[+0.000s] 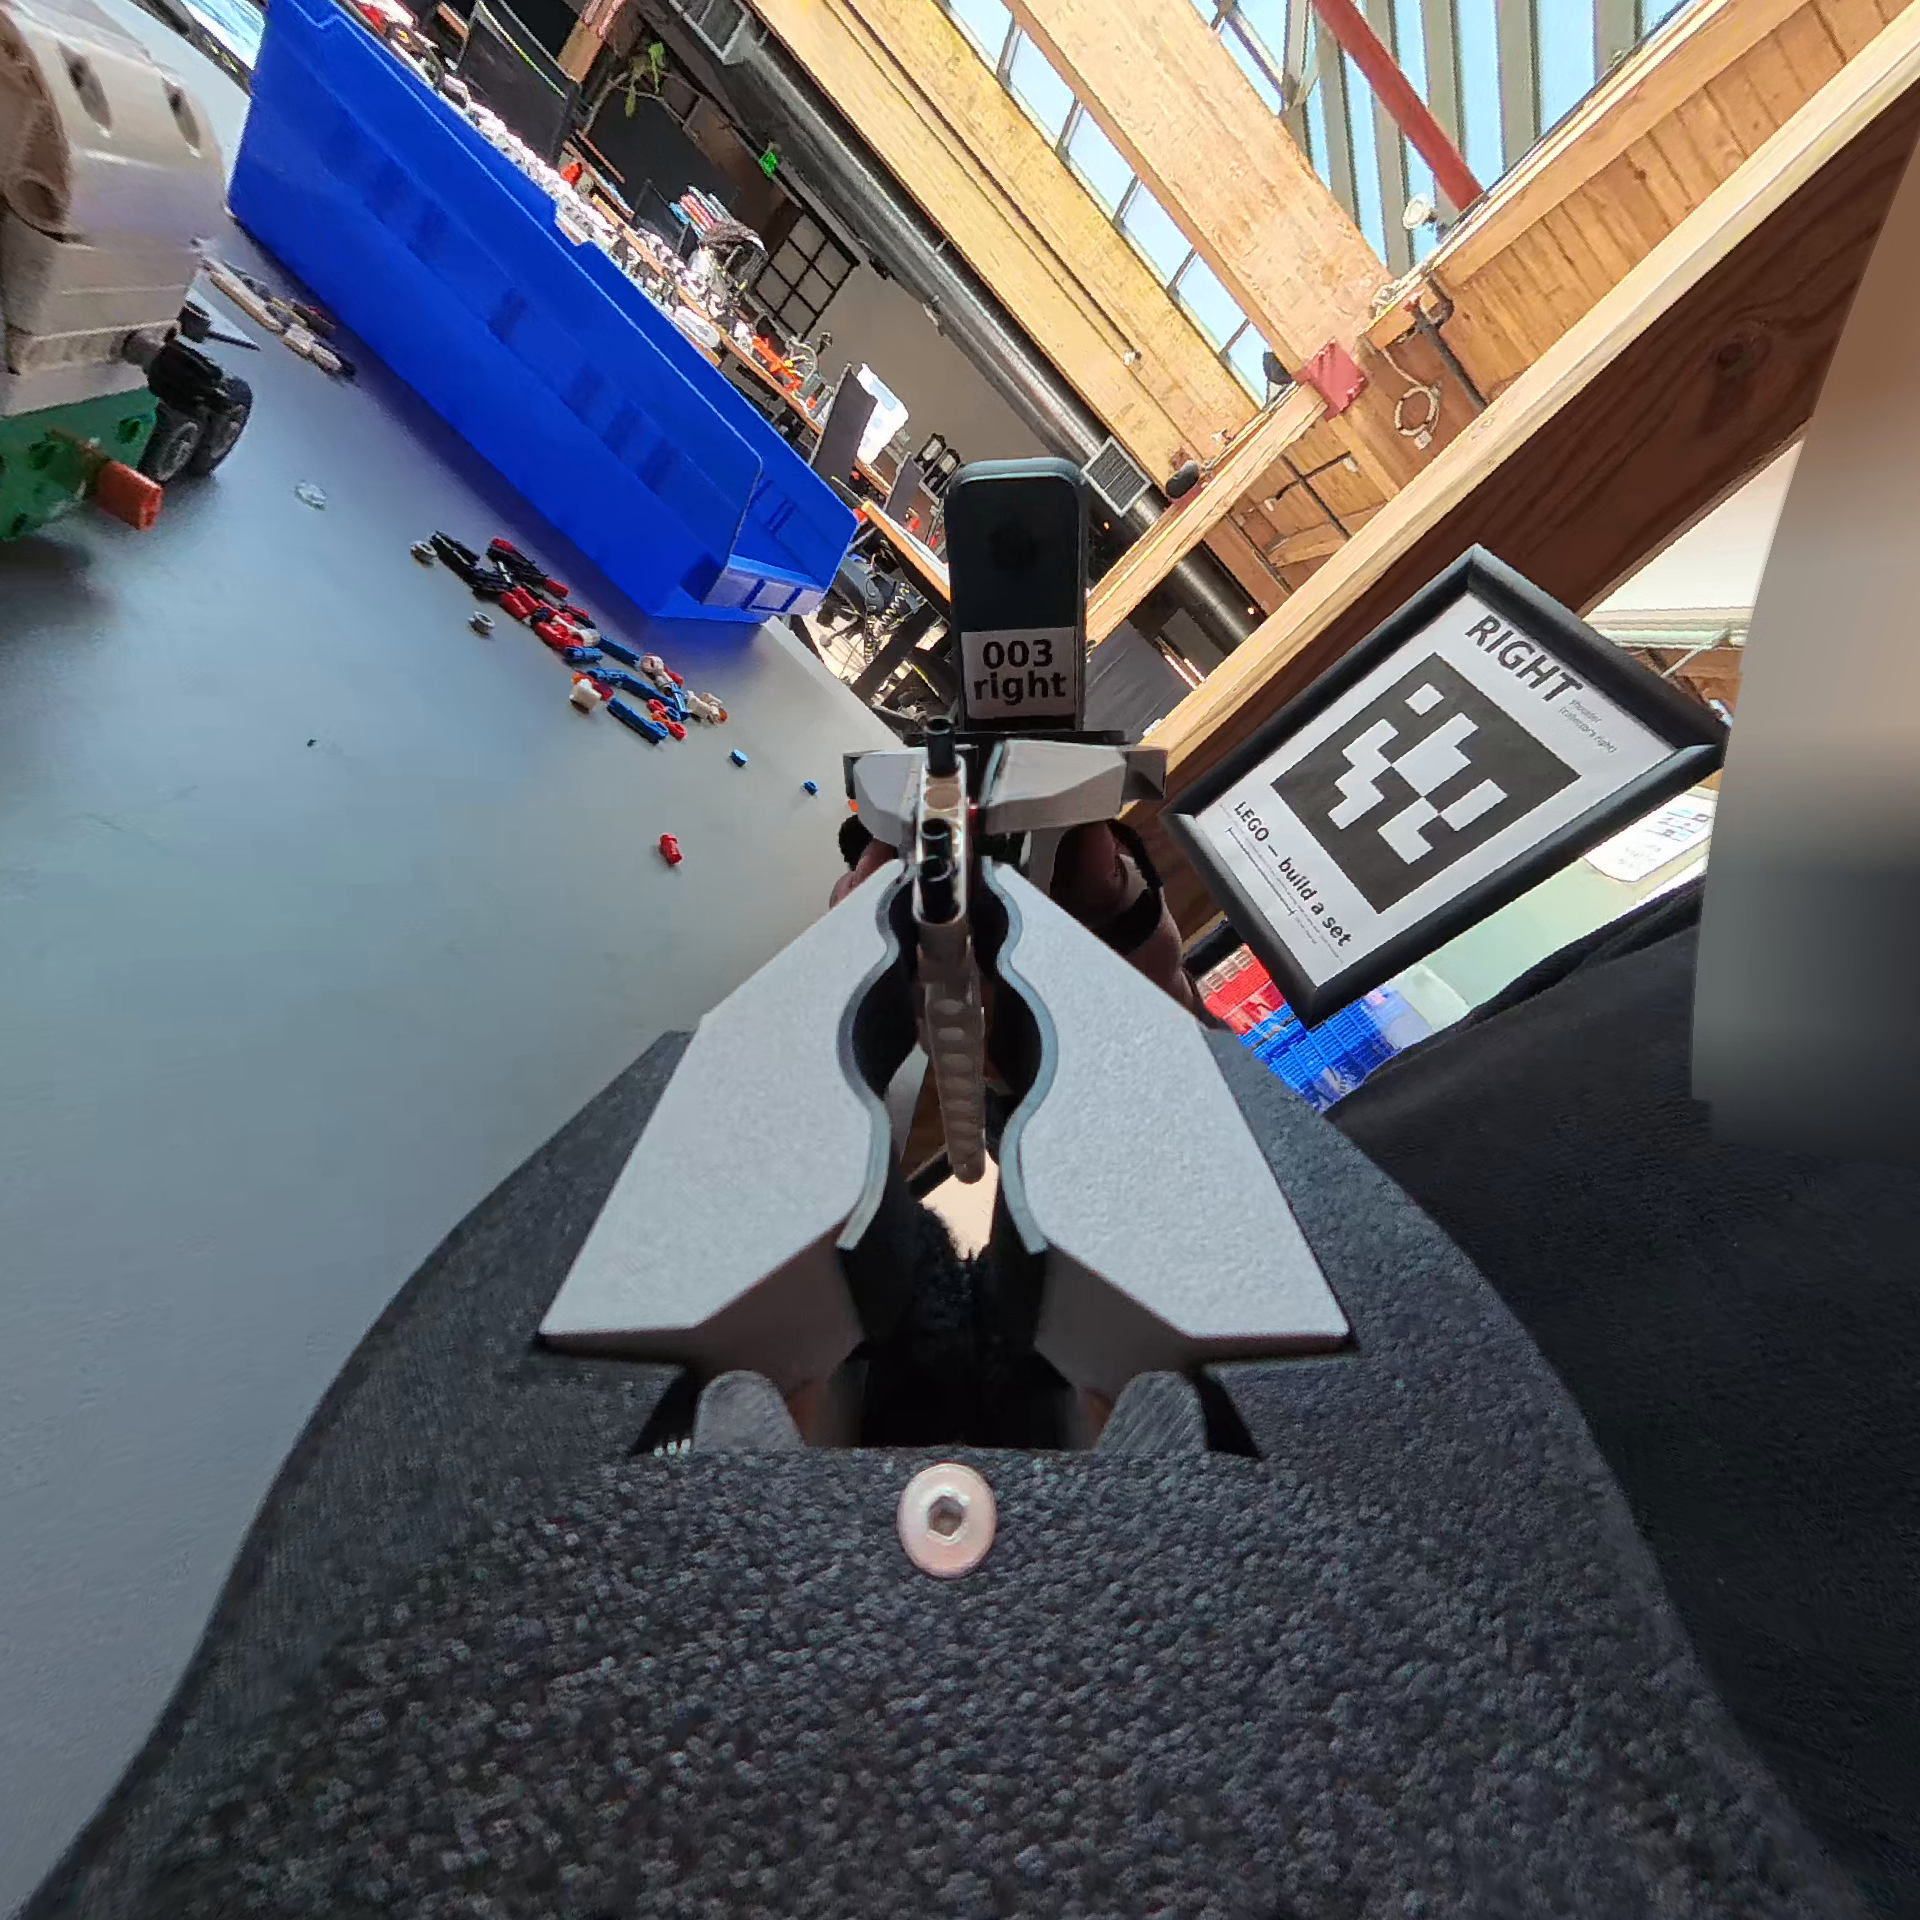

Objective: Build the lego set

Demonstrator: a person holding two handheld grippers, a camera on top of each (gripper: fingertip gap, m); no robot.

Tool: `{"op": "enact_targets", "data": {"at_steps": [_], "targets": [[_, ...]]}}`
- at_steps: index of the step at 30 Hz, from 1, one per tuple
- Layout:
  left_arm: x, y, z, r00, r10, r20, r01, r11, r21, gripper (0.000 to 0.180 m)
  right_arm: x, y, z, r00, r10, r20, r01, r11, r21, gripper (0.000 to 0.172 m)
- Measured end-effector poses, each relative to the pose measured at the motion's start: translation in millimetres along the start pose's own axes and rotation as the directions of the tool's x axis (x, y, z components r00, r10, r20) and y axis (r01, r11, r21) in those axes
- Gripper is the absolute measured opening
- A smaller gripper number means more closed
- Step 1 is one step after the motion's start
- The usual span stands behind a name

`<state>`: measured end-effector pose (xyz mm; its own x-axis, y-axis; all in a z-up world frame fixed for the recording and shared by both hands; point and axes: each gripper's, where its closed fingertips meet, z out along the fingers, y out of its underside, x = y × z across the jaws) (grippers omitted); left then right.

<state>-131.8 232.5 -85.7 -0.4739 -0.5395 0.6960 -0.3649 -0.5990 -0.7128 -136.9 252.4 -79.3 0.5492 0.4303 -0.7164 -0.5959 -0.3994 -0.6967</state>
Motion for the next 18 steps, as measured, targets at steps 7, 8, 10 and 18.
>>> {"op": "enact_targets", "data": {"at_steps": [7, 8, 10, 18], "targets": [[-1, -4, -2, 1.0, 0.016, 0.001, -0.016, 1.0, 0.015, 0.004, -1, -3, 1, 1.0, -0.028, -0.001, 0.028, 0.999, 0.033, 0.027], [-2, -9, -4, 1.0, -0.005, -0.008, 0.005, 0.999, 0.044, 0.004, -4, -6, 0, 0.999, -0.05, 0.015, 0.049, 0.998, 0.045, 0.031], [-6, -21, -12, 0.998, -0.058, -0.029, 0.06, 0.992, 0.107, 0.004, -7, -5, -7, 0.998, -0.038, 0.048, 0.036, 0.999, 0.034, 0.036], [-14, -41, -26, 0.988, -0.144, -0.059, 0.155, 0.958, 0.24, 0.006, 8, 29, -5, 1.0, 0.017, -0.005, -0.017, 0.994, -0.107, 0.006]]}}
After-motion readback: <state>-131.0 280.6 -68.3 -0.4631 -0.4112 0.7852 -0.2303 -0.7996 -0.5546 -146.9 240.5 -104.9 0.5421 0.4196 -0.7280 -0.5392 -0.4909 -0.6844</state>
